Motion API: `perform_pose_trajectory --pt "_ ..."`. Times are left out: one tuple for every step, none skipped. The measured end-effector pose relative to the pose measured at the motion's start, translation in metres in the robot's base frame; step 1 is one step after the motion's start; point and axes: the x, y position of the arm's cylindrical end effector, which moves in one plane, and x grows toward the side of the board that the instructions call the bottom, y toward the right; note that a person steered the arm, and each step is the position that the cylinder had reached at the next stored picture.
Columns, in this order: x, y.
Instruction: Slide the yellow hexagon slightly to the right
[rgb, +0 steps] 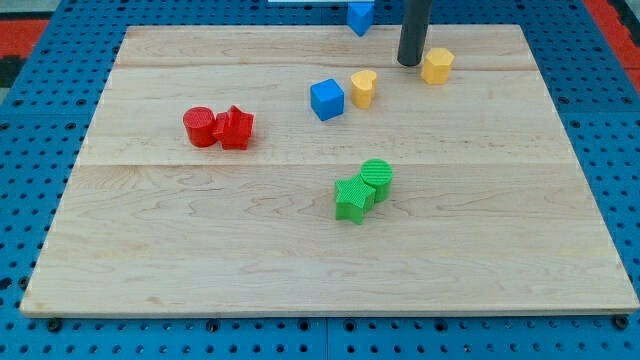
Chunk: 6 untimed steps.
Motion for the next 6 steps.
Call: perform_pose_trajectory --pt "0.000 -0.002" --pt "0.000 0.005" --pt "-0.004 0.054" --pt "0.001 0.022" --pt "-0.029 0.063" --pt "0.003 0.089"
